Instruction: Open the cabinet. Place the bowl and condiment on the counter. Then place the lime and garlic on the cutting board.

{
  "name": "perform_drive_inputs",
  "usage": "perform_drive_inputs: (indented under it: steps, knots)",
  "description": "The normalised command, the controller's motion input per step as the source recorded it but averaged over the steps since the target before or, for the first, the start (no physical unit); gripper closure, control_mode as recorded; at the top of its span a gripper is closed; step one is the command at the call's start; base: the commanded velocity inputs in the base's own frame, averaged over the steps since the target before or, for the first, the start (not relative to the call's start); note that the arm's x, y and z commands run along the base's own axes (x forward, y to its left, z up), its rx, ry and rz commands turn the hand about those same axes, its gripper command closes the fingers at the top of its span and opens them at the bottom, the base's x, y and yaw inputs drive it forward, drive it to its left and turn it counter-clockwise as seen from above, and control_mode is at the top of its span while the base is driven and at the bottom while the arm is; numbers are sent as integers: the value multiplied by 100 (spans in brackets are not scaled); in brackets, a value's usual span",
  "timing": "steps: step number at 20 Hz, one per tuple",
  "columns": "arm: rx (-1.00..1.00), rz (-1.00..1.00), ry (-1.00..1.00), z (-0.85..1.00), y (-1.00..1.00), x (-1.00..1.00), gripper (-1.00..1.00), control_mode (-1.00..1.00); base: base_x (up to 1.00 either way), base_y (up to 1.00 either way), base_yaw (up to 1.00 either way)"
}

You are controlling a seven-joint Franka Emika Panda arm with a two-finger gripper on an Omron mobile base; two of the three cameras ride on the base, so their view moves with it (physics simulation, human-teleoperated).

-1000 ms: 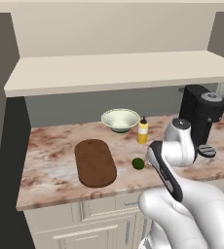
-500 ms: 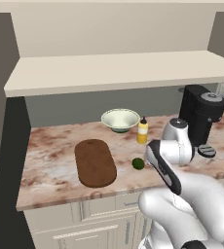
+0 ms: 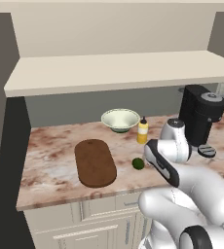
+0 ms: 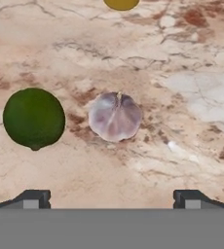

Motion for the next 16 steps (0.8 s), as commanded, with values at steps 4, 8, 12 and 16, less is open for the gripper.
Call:
perform_drive_inputs:
  steps: [4, 8, 12, 16]
  knots:
    - [0, 0, 0, -24, 1, 12, -100, -100, 0, 0, 0]
    - [0, 0, 0, -23, 1, 11, -100, -100, 0, 0, 0]
    - [0, 0, 0, -21, 2, 9, -100, -100, 0, 0, 0]
    - [0, 0, 0, -19, 3, 9, -100, -100, 0, 0, 0]
